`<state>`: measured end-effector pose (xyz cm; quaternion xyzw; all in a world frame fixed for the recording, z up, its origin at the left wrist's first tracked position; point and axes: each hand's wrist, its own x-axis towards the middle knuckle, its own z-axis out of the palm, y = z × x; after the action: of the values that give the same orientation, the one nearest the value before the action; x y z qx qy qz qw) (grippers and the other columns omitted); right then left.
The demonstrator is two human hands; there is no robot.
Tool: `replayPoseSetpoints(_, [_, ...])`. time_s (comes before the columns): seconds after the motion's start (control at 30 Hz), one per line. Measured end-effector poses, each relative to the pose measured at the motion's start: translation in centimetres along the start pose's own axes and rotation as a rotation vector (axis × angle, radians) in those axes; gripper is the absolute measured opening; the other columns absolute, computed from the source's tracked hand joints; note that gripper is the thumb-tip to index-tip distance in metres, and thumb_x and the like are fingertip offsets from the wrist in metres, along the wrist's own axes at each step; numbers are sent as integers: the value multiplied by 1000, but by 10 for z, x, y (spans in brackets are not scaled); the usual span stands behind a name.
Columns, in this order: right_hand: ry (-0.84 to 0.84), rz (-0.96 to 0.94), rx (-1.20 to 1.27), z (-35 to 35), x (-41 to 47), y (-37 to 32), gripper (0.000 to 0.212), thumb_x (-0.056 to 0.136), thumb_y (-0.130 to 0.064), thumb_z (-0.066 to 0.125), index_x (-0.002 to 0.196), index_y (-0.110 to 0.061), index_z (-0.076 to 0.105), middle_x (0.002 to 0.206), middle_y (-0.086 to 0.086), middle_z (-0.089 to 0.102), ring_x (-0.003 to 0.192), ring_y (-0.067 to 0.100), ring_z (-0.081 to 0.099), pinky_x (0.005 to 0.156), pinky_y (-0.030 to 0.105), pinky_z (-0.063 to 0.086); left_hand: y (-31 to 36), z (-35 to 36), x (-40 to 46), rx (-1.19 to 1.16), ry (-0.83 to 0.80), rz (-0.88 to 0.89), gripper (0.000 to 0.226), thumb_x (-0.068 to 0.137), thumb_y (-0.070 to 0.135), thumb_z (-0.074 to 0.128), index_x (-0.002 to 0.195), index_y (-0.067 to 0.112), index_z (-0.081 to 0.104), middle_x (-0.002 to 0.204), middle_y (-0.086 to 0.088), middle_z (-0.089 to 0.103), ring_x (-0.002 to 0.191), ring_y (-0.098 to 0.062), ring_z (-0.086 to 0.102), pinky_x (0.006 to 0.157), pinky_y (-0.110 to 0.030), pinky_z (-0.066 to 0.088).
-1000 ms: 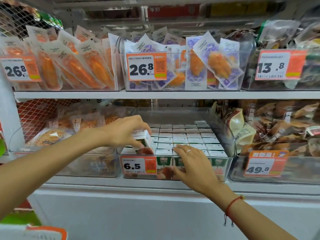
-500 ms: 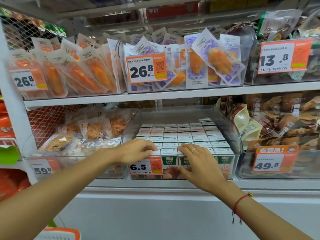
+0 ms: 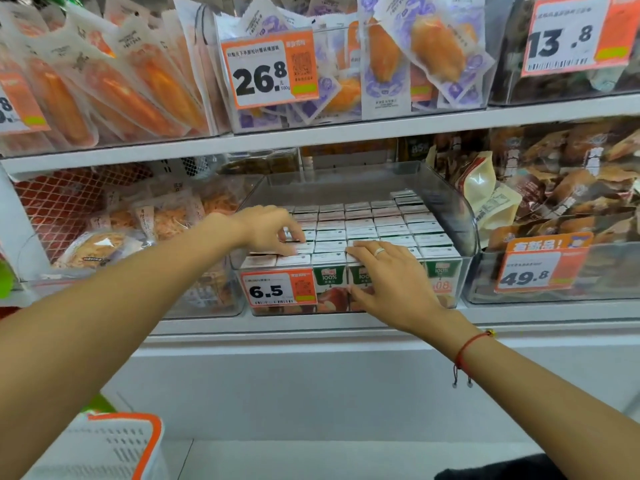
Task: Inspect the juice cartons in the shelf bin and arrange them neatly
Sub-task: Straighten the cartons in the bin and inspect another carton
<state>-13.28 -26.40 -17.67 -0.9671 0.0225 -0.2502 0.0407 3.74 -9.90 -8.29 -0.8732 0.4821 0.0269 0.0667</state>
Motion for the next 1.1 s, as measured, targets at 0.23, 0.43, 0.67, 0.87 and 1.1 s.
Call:
replayPoseSetpoints(0.23, [21, -2, 12, 4, -1, 1, 58, 89, -40, 61, 141, -20, 45, 142, -3, 50, 131, 16, 42, 107, 29, 29, -1, -12, 18, 136, -123, 52, 37, 88, 41, 68, 119, 22, 64, 114, 3, 64, 101, -17, 59, 84, -37, 51])
replayPoseSetpoints(0.43, [21, 2, 18, 4, -2, 0, 58, 90, -41, 59, 142, -22, 43, 143, -5, 48, 131, 14, 40, 108, 27, 27, 0, -8, 19, 94, -111, 55, 33, 89, 39, 68, 113, 17, 66, 110, 1, 63, 98, -21, 57, 81, -37, 48])
replayPoseSetpoints(0.67, [15, -9, 32, 2, -3, -1, 57, 89, -38, 60, 142, -21, 44, 144, -3, 48, 132, 16, 41, 109, 29, 29, -15, -7, 14, -163, -36, -3, 29, 88, 36, 69, 105, 13, 65, 104, -4, 61, 96, -23, 54, 86, -38, 45])
replayPoseSetpoints(0.87, [-13, -6, 62, 0, -1, 2, 72, 87, -63, 52, 144, -22, 40, 147, -5, 44, 134, 14, 37, 111, 30, 25, -22, -13, -6, -562, 275, -86, 21, 91, 21, 66, 108, 8, 63, 106, -6, 65, 94, -16, 62, 73, -18, 51])
replayPoseSetpoints(1.1, [-48, 228, 668, -31, 1, -25, 66, 83, -73, 32, 136, -36, 49, 141, -12, 49, 130, 5, 41, 103, 26, 33, 33, -14, -56, -1365, 656, -154, 12, 98, 18, 54, 107, 17, 63, 99, -9, 74, 84, -7, 71, 65, -17, 57])
